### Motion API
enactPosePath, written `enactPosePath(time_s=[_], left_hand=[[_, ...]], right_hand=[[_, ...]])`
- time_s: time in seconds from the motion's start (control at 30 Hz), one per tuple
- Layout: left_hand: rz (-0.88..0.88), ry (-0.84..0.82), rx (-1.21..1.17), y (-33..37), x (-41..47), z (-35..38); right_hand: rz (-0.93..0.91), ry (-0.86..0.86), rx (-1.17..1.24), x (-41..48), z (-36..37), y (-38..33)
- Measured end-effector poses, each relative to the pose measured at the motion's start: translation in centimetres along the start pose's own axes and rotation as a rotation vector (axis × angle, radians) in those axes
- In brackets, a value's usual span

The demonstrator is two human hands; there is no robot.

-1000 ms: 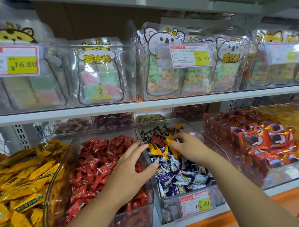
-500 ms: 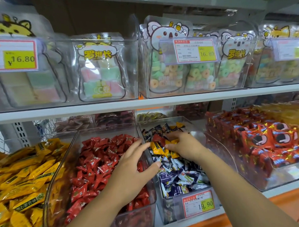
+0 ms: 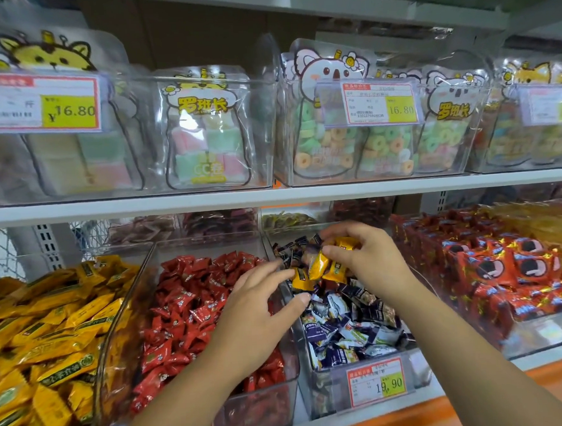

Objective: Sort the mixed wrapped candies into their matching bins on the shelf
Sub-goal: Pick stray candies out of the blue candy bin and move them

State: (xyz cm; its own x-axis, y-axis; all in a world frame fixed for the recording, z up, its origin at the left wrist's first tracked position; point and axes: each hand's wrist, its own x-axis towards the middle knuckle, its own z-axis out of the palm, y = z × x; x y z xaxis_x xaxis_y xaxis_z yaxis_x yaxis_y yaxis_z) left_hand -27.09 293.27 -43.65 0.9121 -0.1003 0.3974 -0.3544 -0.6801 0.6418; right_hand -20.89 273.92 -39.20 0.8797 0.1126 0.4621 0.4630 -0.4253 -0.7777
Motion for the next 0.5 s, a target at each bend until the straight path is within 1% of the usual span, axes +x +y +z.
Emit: enactPosePath(time_s=[0.1, 0.23, 0.33, 0.43, 0.5], left_hand=[[0.045, 0.06, 0.061, 0.4, 0.4, 0.1], [0.112, 0.067, 0.087, 1.5, 0.6, 0.0], [0.068, 0.086, -0.044, 1.6, 1.1, -0.2], [-0.011, 0.094, -0.216, 1.1, 1.4, -0.6], [-0.059, 0.065, -0.3, 1.0, 1.4, -1.1]], right_hand=[[-0.004, -0.023, 0.005, -0.4, -0.1, -0.8], [-0.018, -0.132, 0.149, -1.1, 0.1, -2.5], [-0.049, -0.17, 0.216, -1.3, 0.7, -3.6], [-0.019, -0.18, 0.272, -1.0, 1.3, -3.2], [-0.013, -0.214, 0.268, -0.8, 1.7, -2.7]])
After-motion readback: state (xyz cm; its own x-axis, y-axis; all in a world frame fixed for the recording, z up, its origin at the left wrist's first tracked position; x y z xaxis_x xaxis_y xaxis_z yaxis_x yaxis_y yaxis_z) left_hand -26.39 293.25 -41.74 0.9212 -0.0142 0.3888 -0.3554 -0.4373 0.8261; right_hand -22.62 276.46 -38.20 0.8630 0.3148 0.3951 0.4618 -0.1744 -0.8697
